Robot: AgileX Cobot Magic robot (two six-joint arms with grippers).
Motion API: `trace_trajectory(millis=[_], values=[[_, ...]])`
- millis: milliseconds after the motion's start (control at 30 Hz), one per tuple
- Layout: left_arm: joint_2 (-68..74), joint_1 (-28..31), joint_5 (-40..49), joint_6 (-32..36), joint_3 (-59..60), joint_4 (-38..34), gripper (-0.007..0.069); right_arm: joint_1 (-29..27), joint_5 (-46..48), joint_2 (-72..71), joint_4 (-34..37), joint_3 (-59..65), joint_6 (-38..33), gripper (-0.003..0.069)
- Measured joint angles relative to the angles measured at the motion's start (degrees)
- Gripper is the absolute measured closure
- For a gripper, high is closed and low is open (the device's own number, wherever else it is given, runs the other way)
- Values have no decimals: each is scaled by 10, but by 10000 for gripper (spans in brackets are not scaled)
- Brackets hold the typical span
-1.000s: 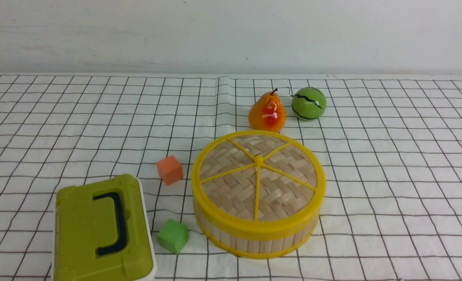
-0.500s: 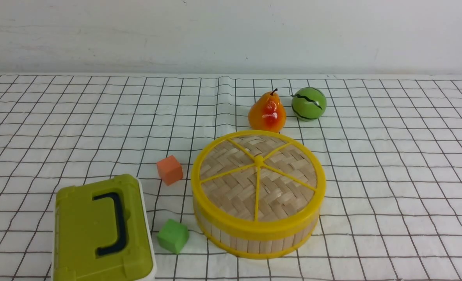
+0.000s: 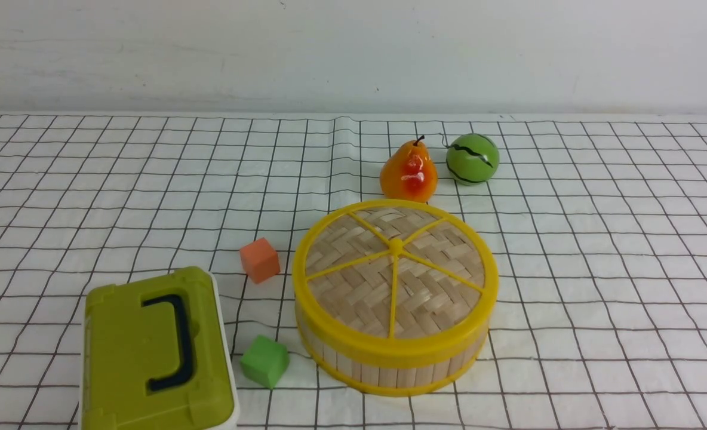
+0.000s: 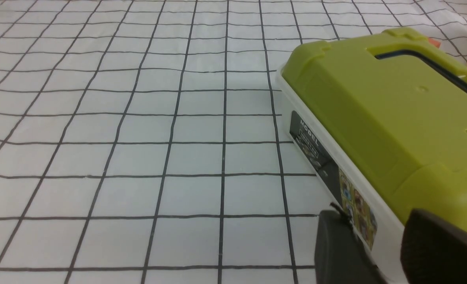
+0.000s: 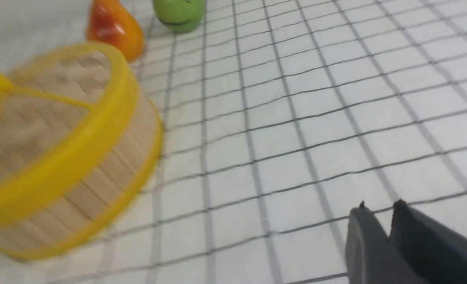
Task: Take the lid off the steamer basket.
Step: Use the right arm to lift the lid of the steamer
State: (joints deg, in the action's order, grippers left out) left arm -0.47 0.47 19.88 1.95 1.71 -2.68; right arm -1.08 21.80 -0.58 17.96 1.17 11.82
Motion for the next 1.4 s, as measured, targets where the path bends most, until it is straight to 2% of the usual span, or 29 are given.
trace_trajectory(millis=[33, 67, 133, 233, 367, 567, 667, 833, 933, 1000, 1100, 1133, 1167, 1333, 1367, 1400], values=[[0, 0, 0, 0, 0, 0, 386, 0, 0, 0, 43, 1, 27, 559], [0, 0, 0, 0, 0, 0, 386, 0, 0, 0, 118, 3, 67, 557], [0, 0, 0, 0, 0, 0, 386, 0, 1, 0, 198, 4, 118, 556], [0, 0, 0, 0, 0, 0, 386, 0, -5, 0, 258, 4, 137, 554], [0, 0, 0, 0, 0, 0, 386, 0, -17, 0, 269, 4, 116, 549], [0, 0, 0, 0, 0, 0, 386, 0, -44, 0, 269, 4, 83, 547], [0, 0, 0, 0, 0, 0, 386, 0, -24, 0, 262, -15, 11, 546], [0, 0, 0, 0, 0, 0, 386, 0, 35, 78, 213, -130, -118, 561], [0, 0, 0, 0, 0, 0, 386, 0, 83, 167, 169, -222, -186, 610], [0, 0, 0, 0, 0, 0, 386, 0, 157, 283, 128, -345, -258, 671], [0, 0, 0, 0, 0, 0, 386, 0, 264, 394, 101, -466, -333, 681], [0, 0, 0, 0, 0, 0, 386, 0, 264, 402, 101, -474, -338, 681], [0, 0, 0, 0, 0, 0, 386, 8, 322, 458, 94, -531, -368, 681], [0, 0, 0, 0, 0, 0, 386, 65, 392, 577, 69, -635, -385, 676], [0, 0, 0, 0, 0, 0, 386, 102, 410, 623, 45, -670, -385, 673], [0, 0, 0, 0, 0, 0, 386, 114, 420, 638, 30, -681, -383, 671]])
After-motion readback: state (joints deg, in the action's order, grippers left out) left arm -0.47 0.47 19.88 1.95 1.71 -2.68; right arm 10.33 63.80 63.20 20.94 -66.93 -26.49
